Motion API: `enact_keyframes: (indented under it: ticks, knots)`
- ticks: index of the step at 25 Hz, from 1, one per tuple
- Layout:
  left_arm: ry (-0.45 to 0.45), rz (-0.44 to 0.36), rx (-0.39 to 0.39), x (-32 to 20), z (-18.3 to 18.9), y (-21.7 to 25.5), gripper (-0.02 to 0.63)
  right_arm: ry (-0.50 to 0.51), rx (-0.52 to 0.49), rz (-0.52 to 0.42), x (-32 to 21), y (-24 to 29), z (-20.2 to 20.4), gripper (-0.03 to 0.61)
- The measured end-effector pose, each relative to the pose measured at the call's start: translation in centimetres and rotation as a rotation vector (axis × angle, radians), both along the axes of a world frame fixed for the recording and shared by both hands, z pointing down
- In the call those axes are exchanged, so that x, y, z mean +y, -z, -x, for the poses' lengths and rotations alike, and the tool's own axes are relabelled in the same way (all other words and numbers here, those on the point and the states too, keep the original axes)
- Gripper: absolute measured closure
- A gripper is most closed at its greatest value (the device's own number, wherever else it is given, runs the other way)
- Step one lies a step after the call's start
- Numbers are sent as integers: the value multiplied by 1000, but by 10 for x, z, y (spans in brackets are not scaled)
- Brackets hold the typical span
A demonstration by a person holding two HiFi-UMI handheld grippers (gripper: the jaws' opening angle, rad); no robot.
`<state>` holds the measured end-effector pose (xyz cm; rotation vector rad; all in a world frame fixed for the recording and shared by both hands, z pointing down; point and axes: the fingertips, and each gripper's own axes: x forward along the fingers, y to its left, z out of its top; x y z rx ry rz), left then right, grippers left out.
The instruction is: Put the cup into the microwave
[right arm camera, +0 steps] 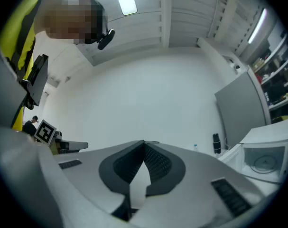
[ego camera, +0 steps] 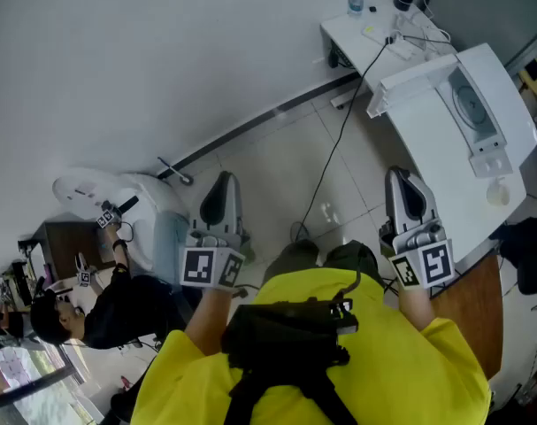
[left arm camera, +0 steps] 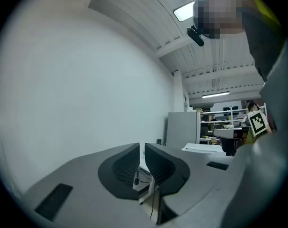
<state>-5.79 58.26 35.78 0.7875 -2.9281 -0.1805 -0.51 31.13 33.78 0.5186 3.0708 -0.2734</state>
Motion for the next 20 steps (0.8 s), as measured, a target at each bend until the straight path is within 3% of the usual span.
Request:
enact_keyframes:
  ticks: [5, 8, 11, 15, 20]
  knots:
    - [-127, -11, -8, -79, 63, 3, 584, -123, 8, 16, -68, -8, 43, 574]
    - [-304, -36, -18, -147, 82, 8, 588, -213, 10, 33, -111, -11, 45, 574]
    - [-474, -86, 22, -225, 101, 8, 586, -304, 22, 30, -161, -10, 45, 574]
    - [-590, -55, 17, -329, 114, 4, 588, -433, 43, 20, -250, -23, 33, 572]
    - [-776, -18, 34, -452, 119, -22, 586, -716, 98, 53, -346, -52, -16, 572]
